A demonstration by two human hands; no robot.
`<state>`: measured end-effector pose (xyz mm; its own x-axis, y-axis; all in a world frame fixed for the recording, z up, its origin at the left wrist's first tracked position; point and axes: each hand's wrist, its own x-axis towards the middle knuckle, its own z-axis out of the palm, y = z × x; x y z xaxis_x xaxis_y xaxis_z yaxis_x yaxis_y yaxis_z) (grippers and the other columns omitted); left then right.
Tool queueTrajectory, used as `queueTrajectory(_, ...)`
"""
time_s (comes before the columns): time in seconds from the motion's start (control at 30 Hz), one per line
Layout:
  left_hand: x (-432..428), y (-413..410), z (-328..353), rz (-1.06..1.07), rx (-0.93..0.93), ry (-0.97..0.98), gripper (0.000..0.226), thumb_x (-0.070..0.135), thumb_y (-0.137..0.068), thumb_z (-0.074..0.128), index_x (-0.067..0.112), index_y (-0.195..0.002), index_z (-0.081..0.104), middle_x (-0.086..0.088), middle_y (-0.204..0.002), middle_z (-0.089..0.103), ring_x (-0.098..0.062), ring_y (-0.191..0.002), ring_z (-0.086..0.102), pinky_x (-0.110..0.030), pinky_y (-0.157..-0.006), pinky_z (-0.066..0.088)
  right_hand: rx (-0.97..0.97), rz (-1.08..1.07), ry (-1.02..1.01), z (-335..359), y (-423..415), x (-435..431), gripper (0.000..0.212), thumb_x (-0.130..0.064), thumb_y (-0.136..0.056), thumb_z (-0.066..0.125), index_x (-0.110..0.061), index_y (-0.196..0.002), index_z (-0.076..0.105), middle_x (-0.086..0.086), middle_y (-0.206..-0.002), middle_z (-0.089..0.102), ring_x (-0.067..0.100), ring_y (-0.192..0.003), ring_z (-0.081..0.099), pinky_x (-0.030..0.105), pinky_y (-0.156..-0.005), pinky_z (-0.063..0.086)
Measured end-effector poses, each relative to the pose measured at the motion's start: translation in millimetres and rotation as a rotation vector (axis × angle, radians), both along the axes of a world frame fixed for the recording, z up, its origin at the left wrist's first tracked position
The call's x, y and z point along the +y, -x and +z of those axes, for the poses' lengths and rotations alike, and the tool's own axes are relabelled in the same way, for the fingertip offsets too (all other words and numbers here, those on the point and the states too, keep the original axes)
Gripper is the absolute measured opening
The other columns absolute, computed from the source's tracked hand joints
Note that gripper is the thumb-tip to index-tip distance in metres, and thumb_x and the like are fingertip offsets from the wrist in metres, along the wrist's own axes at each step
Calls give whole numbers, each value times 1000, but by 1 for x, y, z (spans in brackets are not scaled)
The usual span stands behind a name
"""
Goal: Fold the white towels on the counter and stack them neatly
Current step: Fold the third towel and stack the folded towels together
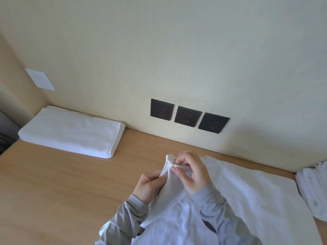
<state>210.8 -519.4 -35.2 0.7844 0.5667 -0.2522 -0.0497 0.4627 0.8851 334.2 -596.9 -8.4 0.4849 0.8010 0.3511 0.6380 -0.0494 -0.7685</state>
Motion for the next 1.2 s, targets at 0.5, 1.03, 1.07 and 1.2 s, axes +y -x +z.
queueTrajectory(0.5, -5, -11, -6, 125, 150, -334, 31, 13, -91, 58, -14, -76, 65, -12, -67, 54, -19, -68, 46, -31, -64, 35, 36, -97, 72, 0, 0, -17, 8, -11, -72, 68, -14, -77, 63, -18, -74, 53, 4, -74, 54, 18, -76, 44)
queueTrajectory(1.03, -6, 0, 1, 56, 98, -490, 33, 21, -84, 52, -6, -79, 69, -2, -59, 52, -9, -56, 43, -22, -57, 35, -35, -35, 1, 7, 8, -17, 5, -2, -76, 58, -3, -78, 62, -12, -87, 53, 11, -86, 54, 21, -80, 46)
queueTrajectory(1.07, -5, 0, 1, 57, 97, -497, 36, 24, -82, 51, -8, -77, 68, -3, -58, 51, -11, -57, 42, -24, -57, 34, -19, -21, 16, 5, 8, -18, 6, 0, -79, 57, -4, -80, 61, -6, -93, 55, 14, -95, 55, 28, -83, 48)
queueTrajectory(1.2, -2, 1, 4, 49, 75, -510, 36, 23, -84, 53, -9, -74, 67, -4, -58, 51, -13, -58, 42, -27, -58, 34, 143, 78, 158, 7, 4, -21, 27, 1, -88, 54, -25, -86, 49, -5, -92, 60, 0, -89, 57, 17, -79, 46)
